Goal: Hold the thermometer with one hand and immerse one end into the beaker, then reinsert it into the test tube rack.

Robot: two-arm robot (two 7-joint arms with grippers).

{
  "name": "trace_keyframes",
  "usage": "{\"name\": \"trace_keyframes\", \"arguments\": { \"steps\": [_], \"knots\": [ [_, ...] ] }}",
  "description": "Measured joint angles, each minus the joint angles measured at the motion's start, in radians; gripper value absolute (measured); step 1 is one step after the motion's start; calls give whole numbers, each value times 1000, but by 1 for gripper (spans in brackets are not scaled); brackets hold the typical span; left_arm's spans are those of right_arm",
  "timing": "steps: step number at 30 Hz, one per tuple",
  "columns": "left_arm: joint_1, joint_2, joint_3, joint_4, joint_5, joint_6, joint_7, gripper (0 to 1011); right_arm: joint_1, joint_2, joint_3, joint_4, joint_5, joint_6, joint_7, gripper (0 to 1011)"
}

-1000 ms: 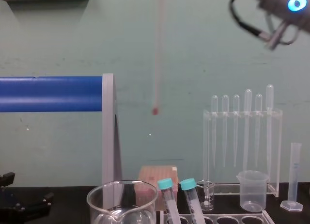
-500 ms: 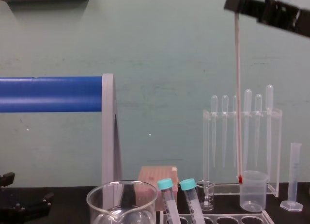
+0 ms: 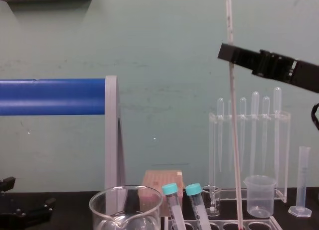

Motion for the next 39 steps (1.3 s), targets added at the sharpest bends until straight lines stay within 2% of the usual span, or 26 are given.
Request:
{"name": "trace_keyframes", "arguments": {
  "steps": [5,16,26,39],
  "knots": [
    [0,0,0,0,0,0,0,1008,5,-8,-14,25,-16,-5,8,57],
    [0,0,0,0,0,0,0,1008,27,-26,-51,95,-77,-61,62,57],
    [0,0,0,0,0,0,0,1008,35,-38,-78,150,-122,-64,76,57],
    [0,0,0,0,0,0,0,1008,43,-49,-83,172,-145,-63,78,57]
  ]
}}
